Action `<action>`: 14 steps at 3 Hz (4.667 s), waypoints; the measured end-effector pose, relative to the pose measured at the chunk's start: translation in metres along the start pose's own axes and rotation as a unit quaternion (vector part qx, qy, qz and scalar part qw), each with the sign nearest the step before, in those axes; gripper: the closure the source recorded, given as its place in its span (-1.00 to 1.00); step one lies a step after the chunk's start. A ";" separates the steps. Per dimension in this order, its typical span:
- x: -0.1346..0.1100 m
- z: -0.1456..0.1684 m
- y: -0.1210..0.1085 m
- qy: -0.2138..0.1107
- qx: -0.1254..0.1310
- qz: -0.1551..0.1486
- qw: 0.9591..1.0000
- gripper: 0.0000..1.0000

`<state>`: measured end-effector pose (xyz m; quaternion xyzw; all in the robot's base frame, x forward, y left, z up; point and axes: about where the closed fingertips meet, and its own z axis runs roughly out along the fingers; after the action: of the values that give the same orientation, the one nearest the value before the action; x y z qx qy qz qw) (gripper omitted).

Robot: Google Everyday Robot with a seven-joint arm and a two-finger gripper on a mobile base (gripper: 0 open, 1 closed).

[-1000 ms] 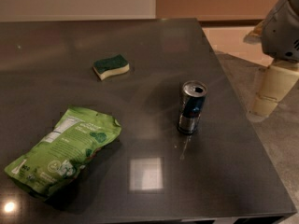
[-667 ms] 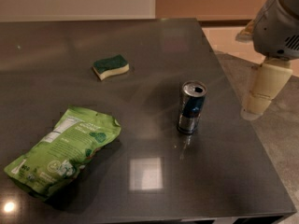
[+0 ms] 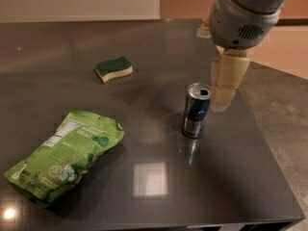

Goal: Pick green rice chip bag

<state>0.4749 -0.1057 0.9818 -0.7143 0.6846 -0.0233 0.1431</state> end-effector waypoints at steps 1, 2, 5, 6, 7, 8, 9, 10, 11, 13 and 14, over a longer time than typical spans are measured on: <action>-0.048 0.020 -0.010 -0.010 -0.030 -0.071 0.997 -1.00; -0.082 0.040 -0.012 -0.019 -0.054 -0.122 0.991 -1.00; -0.149 0.080 0.026 -0.036 -0.098 -0.264 0.959 -1.00; -0.171 0.094 0.043 -0.037 -0.116 -0.314 0.942 -1.00; -0.193 0.108 0.057 -0.038 -0.133 -0.355 0.925 -1.00; -0.211 0.120 0.070 -0.040 -0.148 -0.383 0.911 -1.00; -0.225 0.129 0.079 -0.045 -0.159 -0.404 0.900 -1.00; -0.238 0.136 0.085 -0.053 -0.168 -0.418 0.891 -1.00; -0.246 0.143 0.089 -0.057 -0.174 -0.426 0.886 -1.00; -0.254 0.158 0.097 -0.056 -0.184 -0.442 0.876 -0.66; -0.254 0.161 0.098 -0.053 -0.187 -0.444 0.875 -0.16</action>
Offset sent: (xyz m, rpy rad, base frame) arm 0.0118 0.1225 -0.0407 -0.0679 0.1549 0.3983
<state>0.4008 0.1699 0.8459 -0.9567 0.2788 0.0818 0.0173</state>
